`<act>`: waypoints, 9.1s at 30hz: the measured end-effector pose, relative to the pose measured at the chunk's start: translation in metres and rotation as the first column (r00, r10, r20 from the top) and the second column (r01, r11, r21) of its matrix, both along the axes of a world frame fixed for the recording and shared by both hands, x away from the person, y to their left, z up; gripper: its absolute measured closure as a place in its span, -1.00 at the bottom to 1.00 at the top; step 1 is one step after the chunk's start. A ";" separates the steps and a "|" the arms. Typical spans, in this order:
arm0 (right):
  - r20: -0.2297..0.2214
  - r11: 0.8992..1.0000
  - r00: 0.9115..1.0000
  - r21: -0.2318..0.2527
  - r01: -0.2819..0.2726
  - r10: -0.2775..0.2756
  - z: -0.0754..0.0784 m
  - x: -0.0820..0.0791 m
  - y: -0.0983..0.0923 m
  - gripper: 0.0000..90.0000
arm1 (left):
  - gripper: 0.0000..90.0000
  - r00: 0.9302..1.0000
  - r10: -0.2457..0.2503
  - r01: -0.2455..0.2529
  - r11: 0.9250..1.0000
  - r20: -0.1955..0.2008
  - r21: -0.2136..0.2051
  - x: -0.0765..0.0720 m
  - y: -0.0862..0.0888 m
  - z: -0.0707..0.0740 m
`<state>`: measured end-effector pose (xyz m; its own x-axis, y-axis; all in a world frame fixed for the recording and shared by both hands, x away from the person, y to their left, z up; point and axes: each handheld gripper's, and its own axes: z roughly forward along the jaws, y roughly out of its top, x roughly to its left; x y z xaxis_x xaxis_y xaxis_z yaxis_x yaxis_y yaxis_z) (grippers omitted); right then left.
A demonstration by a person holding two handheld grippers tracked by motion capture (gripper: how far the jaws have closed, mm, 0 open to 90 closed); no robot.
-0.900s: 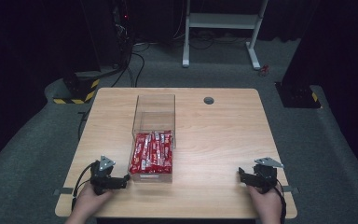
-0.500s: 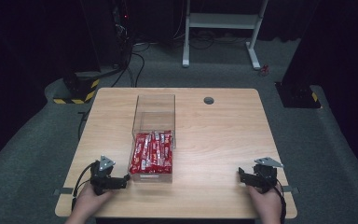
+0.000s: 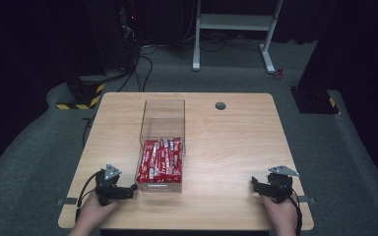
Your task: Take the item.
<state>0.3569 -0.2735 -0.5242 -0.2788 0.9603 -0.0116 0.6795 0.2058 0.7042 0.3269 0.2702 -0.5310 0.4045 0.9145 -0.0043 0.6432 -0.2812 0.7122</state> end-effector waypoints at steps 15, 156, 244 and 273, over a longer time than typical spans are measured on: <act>0.023 1.000 1.000 0.014 -0.017 0.016 0.007 -0.001 0.002 -0.71 | -0.99 1.000 0.000 0.000 1.000 0.000 0.004 -0.001 0.000 0.000; 0.209 0.866 0.865 0.119 -0.486 0.457 0.097 -0.010 0.216 -0.37 | -0.99 1.000 -0.002 0.002 1.000 -0.002 0.007 -0.001 0.001 0.000; 0.287 0.800 0.829 0.243 -0.548 0.480 0.078 -0.028 0.213 1.00 | -0.99 1.000 -0.004 0.004 1.000 0.001 0.004 -0.001 0.000 0.000; 0.309 0.821 0.840 0.232 -0.521 0.445 0.083 -0.026 0.193 1.00 | -0.99 1.000 -0.004 0.004 1.000 0.001 0.003 -0.001 0.000 0.000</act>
